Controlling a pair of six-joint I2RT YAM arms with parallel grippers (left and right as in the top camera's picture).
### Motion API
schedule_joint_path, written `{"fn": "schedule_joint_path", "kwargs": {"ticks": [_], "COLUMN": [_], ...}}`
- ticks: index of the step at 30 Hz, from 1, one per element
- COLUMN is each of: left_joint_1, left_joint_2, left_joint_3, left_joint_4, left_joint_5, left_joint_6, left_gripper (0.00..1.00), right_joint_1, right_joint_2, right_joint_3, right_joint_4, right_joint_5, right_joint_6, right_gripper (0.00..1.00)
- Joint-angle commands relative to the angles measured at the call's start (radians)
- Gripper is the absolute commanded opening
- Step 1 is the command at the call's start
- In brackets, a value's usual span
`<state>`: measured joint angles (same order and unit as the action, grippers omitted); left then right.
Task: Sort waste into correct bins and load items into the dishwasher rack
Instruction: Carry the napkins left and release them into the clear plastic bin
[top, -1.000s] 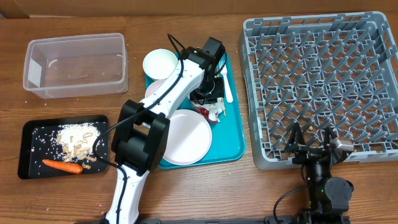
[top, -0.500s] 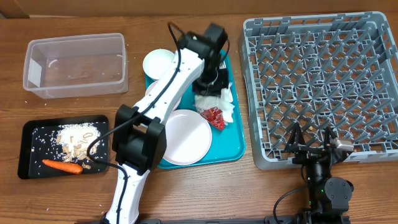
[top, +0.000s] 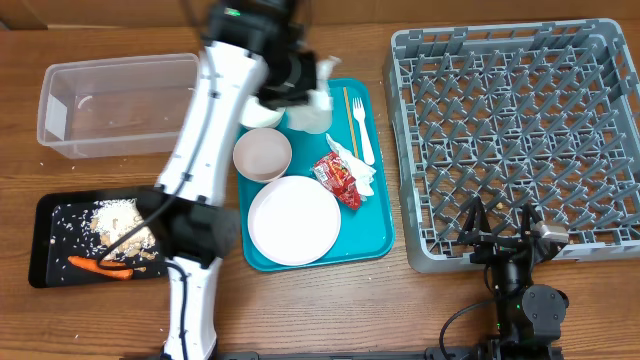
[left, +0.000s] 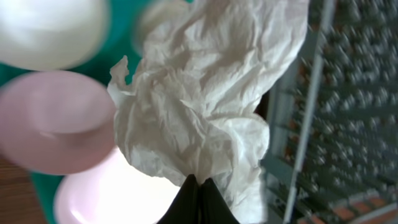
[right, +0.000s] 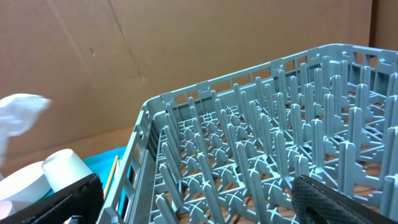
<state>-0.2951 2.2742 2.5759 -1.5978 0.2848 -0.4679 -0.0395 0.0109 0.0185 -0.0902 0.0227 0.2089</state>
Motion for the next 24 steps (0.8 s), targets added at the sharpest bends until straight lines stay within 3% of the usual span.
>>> {"fn": "schedule_joint_path", "kwargs": {"ticks": [1, 8, 9, 10, 11, 18, 21, 24], "left_joint_1": [0.161, 0.423, 0.449, 0.473, 0.49, 0.458, 0.369, 0.253], "left_joint_2": [-0.014, -0.013, -0.013, -0.013, -0.013, -0.013, -0.013, -0.013], "left_joint_3": [0.055, 0.053, 0.051, 0.051, 0.051, 0.051, 0.051, 0.051], "left_joint_4": [-0.05, -0.043, -0.045, -0.048, -0.055, -0.051, -0.053, -0.064], "left_joint_5": [-0.087, -0.114, -0.111, -0.108, -0.1, 0.027, 0.065, 0.064], "left_joint_6": [-0.004, 0.0, -0.005, -0.008, -0.008, 0.047, 0.089, 0.134], "left_gripper": [0.04, 0.04, 0.11, 0.82, 1.0, 1.0, 0.84, 0.82], "right_joint_1": [-0.004, -0.004, -0.004, -0.004, -0.004, -0.004, -0.004, -0.004], "right_joint_2": [-0.008, -0.008, -0.008, -0.008, -0.008, -0.008, -0.008, -0.008], "right_joint_3": [-0.01, -0.01, -0.01, -0.01, -0.01, -0.01, -0.01, -0.01], "right_joint_4": [0.006, 0.006, 0.006, 0.006, 0.006, 0.006, 0.006, 0.006], "right_joint_5": [-0.002, -0.002, -0.002, -0.002, -0.002, -0.002, -0.002, -0.002], "right_joint_6": [-0.006, -0.006, -0.006, -0.006, -0.006, -0.006, -0.006, -0.006], "right_gripper": [1.0, 1.0, 1.0, 1.0, 1.0, 1.0, 1.0, 1.0]}}
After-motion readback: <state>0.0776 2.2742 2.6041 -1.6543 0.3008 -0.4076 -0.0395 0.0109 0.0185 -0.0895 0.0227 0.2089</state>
